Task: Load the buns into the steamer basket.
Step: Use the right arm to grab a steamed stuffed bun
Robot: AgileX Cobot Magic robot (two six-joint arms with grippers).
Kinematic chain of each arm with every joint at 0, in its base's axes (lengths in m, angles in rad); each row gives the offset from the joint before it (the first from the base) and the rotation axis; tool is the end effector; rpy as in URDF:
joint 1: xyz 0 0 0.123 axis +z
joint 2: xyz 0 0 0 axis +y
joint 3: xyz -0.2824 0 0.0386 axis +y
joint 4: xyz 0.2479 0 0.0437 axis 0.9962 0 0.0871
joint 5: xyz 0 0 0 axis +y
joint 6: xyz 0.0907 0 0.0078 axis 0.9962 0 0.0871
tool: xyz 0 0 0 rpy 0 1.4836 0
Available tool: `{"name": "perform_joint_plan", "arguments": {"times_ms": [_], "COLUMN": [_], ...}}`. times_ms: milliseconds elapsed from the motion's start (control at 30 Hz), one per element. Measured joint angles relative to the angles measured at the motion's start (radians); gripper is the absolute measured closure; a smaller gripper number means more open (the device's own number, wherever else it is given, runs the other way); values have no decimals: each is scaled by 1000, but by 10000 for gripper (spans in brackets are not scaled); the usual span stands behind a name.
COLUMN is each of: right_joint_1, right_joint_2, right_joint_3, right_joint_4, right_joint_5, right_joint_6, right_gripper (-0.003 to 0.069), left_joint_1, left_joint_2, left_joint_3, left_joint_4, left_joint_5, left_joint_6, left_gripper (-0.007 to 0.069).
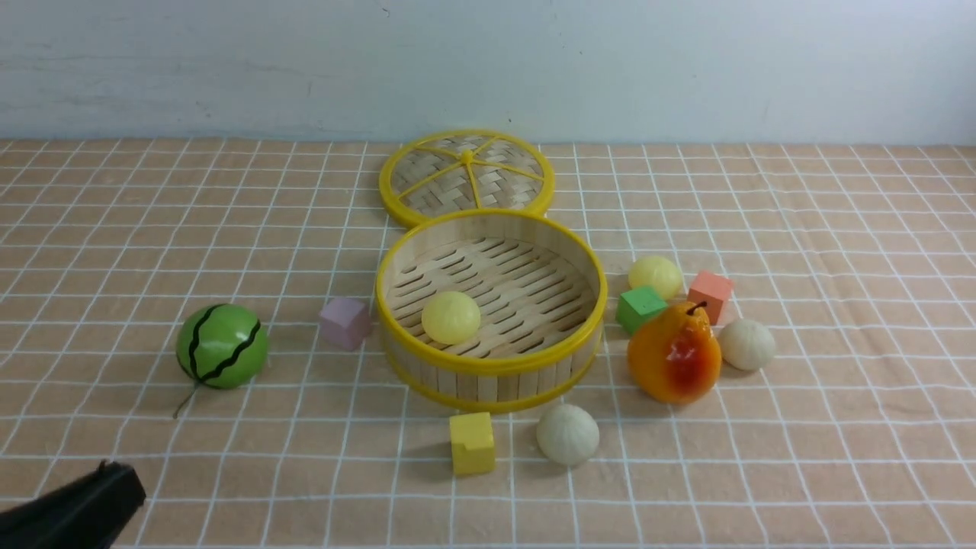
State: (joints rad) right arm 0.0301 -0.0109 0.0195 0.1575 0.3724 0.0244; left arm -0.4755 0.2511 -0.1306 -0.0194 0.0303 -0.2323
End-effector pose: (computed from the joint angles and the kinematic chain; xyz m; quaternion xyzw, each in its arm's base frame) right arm 0.0523 0.0068 0.1740 0.0395 0.8006 0.0828 0.5921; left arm 0.0695 -0.0359 0.2382 0.0816 0.7246 -0.2436 0.6395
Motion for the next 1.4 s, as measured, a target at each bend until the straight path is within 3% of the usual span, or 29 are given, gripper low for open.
{"name": "perform_joint_plan", "arguments": {"times_ms": [233,367,500,567,733,967,1167,1400], "right_joint_1": [0,21,58,75,79,166,436,584], "right_joint_2": [0,17,178,387,743,1138,1481,1725], "right_joint_3": [8,-84,-314,-530,-808,-999,-1198,-1356], "right_joint_4": [356,380,336,276,221,198,59,-57], "right_joint_5": [-272,-170,99,337,597,629,587,557], "right_joint_6": [197,191,75,-44,-145,-174,-132,-24], "right_gripper": [421,468,563,638,664,662,656,557], "left_joint_1": [0,0,0,0,0,0,0,0], "left_joint_2": [-15,-15,-15,-15,-16,-16,-16,-17], "left_joint_3": [144,158,158,158,158,158,158,160], "left_joint_4": [-2,-2,-2,-2,-2,-2,-1,162], "left_joint_5": [42,107,172,193,197,198,199,346], "left_joint_6": [0,0,0,0,0,0,0,118], "left_gripper": [638,638,638,638,638,638,637,631]}}
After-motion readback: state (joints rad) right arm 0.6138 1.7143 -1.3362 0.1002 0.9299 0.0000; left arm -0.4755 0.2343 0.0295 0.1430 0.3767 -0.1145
